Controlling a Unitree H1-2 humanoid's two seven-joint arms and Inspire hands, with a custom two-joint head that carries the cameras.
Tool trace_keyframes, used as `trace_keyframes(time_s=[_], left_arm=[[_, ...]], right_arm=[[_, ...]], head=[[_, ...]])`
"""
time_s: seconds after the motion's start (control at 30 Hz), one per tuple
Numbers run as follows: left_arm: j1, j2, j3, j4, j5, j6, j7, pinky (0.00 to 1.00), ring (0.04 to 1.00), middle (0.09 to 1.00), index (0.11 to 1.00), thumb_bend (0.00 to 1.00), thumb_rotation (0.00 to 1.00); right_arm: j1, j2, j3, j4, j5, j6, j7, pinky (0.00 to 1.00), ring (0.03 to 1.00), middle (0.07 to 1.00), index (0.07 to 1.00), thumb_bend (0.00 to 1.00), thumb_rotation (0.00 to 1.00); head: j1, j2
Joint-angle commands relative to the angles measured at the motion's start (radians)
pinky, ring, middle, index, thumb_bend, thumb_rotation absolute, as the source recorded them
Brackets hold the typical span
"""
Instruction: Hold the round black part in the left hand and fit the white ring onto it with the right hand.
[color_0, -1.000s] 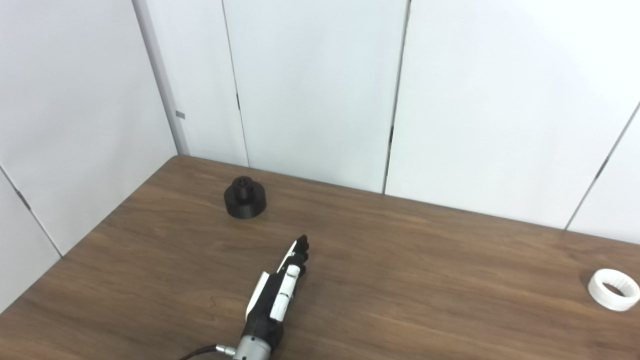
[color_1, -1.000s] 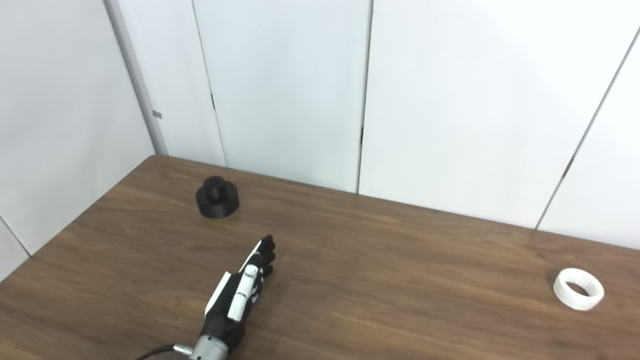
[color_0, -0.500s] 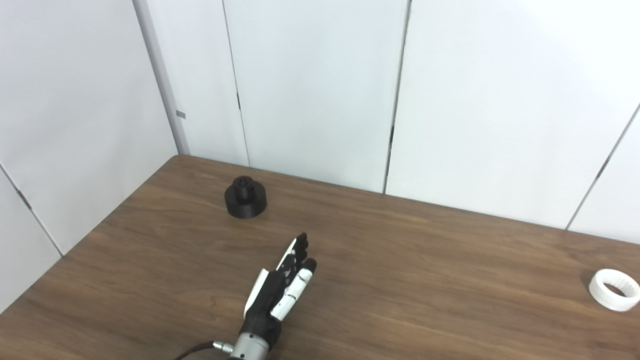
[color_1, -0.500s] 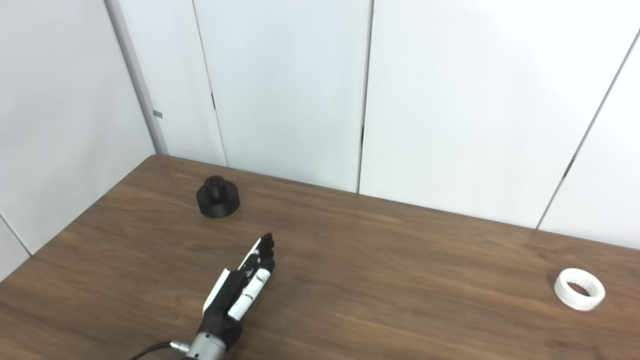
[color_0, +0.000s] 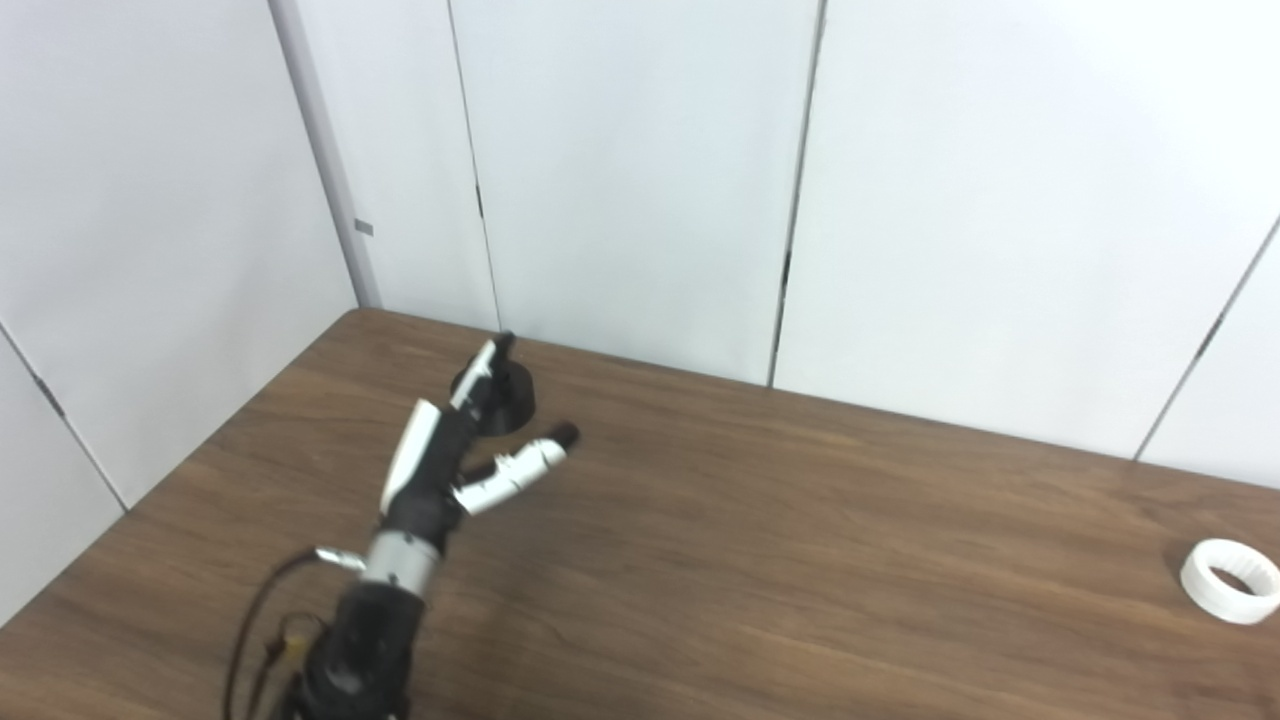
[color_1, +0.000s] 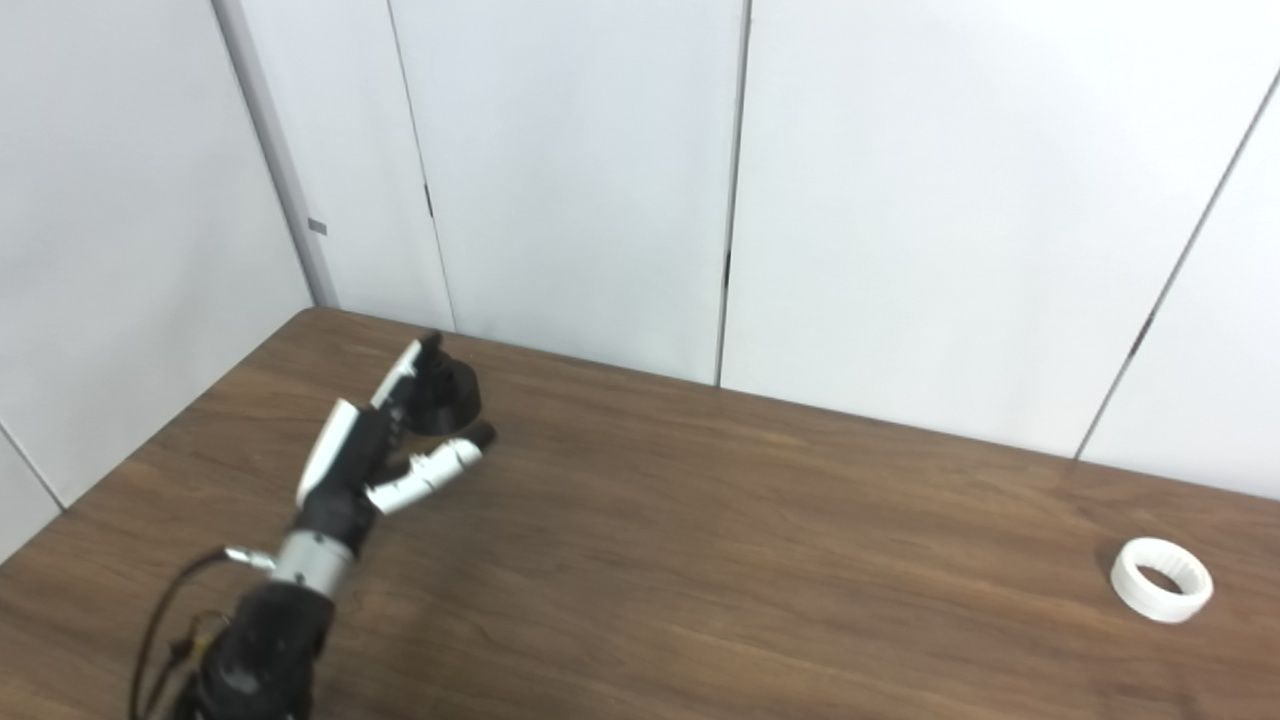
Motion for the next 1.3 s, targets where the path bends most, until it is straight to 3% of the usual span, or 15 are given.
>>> trace_keyframes(time_s=[0.0, 0.2, 0.3, 0.37, 0.43, 0.57, 0.83, 1.27], left_arm=[[-0.055, 0.037, 0.020, -0.035, 0.015, 0.028, 0.006, 0.98, 0.993, 1.000, 0.993, 0.86, 0.49], [-0.114, 0.098, 0.018, -0.002, 0.067, 0.104, 0.006, 0.94, 1.000, 1.000, 0.972, 0.93, 0.49], [-0.137, 0.130, 0.002, 0.024, 0.119, 0.126, 0.007, 0.80, 0.976, 1.000, 0.965, 0.96, 0.51], [-0.148, 0.146, -0.003, 0.045, 0.132, 0.127, 0.002, 0.80, 0.980, 1.000, 0.966, 0.96, 0.52], [-0.161, 0.171, -0.009, 0.081, 0.139, 0.126, -0.010, 0.95, 0.996, 1.000, 0.980, 0.95, 0.49], [-0.178, 0.231, -0.053, 0.144, 0.222, 0.141, -0.015, 0.99, 1.000, 1.000, 0.962, 0.98, 0.52], [-0.214, 0.314, -0.165, 0.266, 0.412, 0.158, -0.005, 1.00, 1.000, 0.996, 0.913, 1.00, 0.58], [-0.247, 0.349, -0.198, 0.413, 0.484, 0.130, 0.021, 1.00, 1.000, 1.000, 0.903, 1.00, 0.57]], right_arm=[[-0.002, -0.002, 0.009, -0.030, 0.000, -0.002, -0.001, 1.00, 1.000, 1.000, 1.000, 0.61, 1.00], [0.001, 0.005, 0.013, -0.037, -0.006, 0.001, -0.006, 1.00, 1.000, 1.000, 1.000, 0.62, 1.00], [0.003, 0.007, 0.014, -0.039, -0.011, 0.001, -0.010, 1.00, 1.000, 1.000, 1.000, 0.62, 1.00], [0.003, 0.008, 0.015, -0.043, -0.009, 0.004, -0.011, 1.00, 1.000, 1.000, 1.000, 0.62, 1.00], [0.004, 0.008, 0.017, -0.045, -0.007, 0.004, -0.010, 1.00, 1.000, 1.000, 1.000, 0.62, 1.00], [0.003, 0.008, 0.019, -0.042, -0.003, -0.001, -0.007, 1.00, 1.000, 1.000, 1.000, 0.63, 1.00], [0.008, 0.010, 0.023, -0.053, -0.011, 0.001, -0.012, 1.00, 1.000, 1.000, 1.000, 0.63, 1.00], [0.012, 0.008, 0.026, -0.061, -0.014, 0.007, -0.014, 1.00, 1.000, 1.000, 1.000, 0.62, 1.00]], head=[[0.002, 0.000], [-0.004, 0.001], [-0.005, 0.003], [-0.005, 0.003], [-0.005, 0.003], [-0.009, 0.003], [-0.010, 0.007], [-0.018, 0.012]])
